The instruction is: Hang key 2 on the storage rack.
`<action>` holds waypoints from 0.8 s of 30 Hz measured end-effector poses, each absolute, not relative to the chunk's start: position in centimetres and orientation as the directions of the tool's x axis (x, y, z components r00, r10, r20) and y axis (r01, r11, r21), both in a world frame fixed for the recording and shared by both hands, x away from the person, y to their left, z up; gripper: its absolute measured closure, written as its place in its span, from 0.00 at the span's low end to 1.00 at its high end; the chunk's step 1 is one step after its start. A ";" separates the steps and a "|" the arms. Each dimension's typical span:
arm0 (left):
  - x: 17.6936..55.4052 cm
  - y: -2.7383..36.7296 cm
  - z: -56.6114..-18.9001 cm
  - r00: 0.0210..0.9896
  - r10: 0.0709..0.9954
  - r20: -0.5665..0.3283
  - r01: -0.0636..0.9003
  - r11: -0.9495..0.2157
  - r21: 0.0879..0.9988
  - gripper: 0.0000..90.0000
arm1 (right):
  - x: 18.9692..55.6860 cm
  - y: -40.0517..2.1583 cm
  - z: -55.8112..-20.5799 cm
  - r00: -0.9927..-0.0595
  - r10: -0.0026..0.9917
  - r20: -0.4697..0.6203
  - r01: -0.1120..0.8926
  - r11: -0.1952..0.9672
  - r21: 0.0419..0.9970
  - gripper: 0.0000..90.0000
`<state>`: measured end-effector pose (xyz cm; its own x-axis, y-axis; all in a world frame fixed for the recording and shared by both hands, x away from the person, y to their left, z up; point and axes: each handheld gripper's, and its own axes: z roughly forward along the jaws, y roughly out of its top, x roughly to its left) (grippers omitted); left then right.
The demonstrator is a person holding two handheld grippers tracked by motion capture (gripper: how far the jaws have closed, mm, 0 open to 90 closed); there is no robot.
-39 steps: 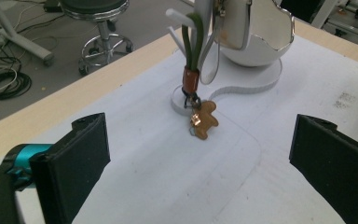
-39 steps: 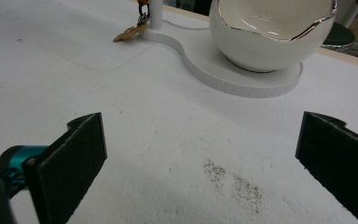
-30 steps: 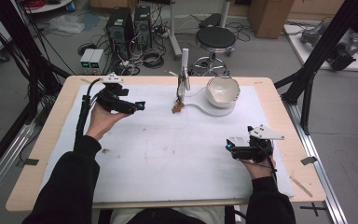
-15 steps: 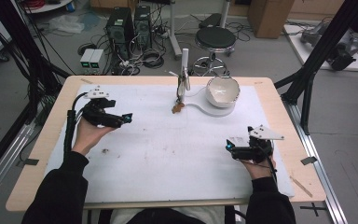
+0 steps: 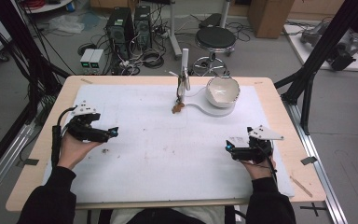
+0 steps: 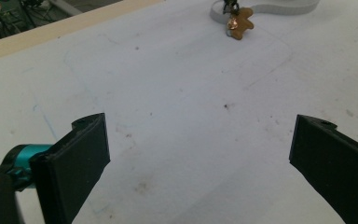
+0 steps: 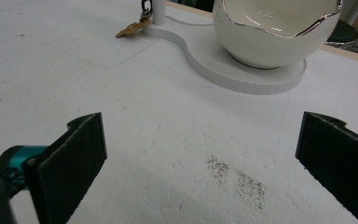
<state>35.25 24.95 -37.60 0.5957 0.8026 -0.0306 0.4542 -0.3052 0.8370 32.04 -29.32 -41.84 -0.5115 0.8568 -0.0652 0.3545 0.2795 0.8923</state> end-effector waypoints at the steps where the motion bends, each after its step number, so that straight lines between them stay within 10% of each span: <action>1: 35.0 25.2 -37.7 0.590 0.806 -0.034 0.458 -0.299 0.837 0.06 | 32.0 -29.3 -41.8 -0.511 0.857 -0.066 0.354 0.280 0.892 0.01; 24: 29.3 32.0 -42.5 0.446 0.894 0.036 0.506 -0.285 0.814 0.06 | 32.1 -29.2 -41.9 -0.524 0.849 -0.064 0.365 0.292 0.884 0.01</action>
